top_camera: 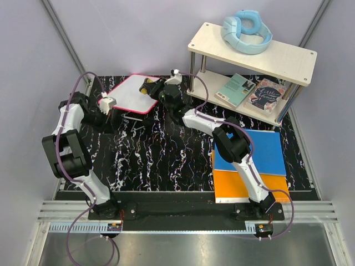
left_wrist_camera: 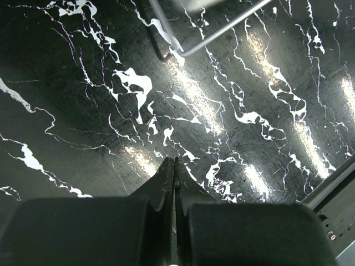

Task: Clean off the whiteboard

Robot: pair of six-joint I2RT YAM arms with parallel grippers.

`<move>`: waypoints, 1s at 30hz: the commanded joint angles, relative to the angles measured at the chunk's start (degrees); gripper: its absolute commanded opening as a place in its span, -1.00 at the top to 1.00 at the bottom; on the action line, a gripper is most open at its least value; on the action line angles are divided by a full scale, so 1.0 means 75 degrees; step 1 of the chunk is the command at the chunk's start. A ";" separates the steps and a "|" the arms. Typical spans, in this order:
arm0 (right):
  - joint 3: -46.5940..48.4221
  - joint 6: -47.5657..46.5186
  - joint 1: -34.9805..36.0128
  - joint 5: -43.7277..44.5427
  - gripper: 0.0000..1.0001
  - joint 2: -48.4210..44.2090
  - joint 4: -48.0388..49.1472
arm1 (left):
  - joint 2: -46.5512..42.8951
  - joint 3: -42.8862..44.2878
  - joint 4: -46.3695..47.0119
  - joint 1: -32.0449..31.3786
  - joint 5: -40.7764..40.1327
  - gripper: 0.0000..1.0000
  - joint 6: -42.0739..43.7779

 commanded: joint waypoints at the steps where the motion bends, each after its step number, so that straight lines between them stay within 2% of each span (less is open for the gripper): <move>1: -0.0097 -0.0170 0.0061 -0.0051 1.00 0.0109 -0.0098 | -0.0075 0.0056 -0.0011 0.0003 -0.0166 1.00 0.0193; 9: -0.0941 -0.0486 0.0073 -0.0039 1.00 -0.0138 -0.0156 | -0.0087 -0.0037 0.0118 0.0003 -0.0002 1.00 0.0064; 16: -0.1117 -0.0744 0.0131 -0.0495 1.00 -0.0067 -0.0706 | -0.0460 -0.0049 0.0538 0.0003 -0.0025 1.00 -0.0333; 18: -0.1269 -0.0837 0.0259 -0.0613 1.00 -0.0137 -0.0765 | -0.0555 -0.0014 0.0796 0.0003 -0.0013 0.78 -0.0685; 19: -0.1340 -0.0966 0.0342 -0.0637 1.00 -0.0184 -0.0812 | -0.0637 0.0021 0.0891 0.0026 0.0068 0.57 -0.0825; 20: -0.1410 -0.1048 0.0400 -0.0660 1.00 -0.0277 -0.0824 | -0.0661 0.0033 0.0996 0.0026 0.0138 0.18 -0.1140; 22: -0.1668 -0.1328 0.0646 -0.0649 1.00 -0.0360 -0.0859 | -0.0696 0.0103 0.1301 0.0073 0.0372 -0.08 -0.1481; 24: -0.1855 -0.1400 0.0845 -0.0707 1.00 -0.0442 -0.1069 | -0.0696 0.0127 0.1604 0.0108 0.0525 -0.29 -0.2043; 27: -0.2136 -0.1342 0.0986 -0.0918 1.00 -0.0466 -0.1280 | -0.0626 0.0174 0.2177 0.0295 0.0900 -0.45 -0.3039; 30: -0.2394 -0.1225 0.1127 -0.1105 1.00 -0.0501 -0.1479 | -0.0241 0.0255 0.2659 0.0588 0.1578 -0.53 -0.4117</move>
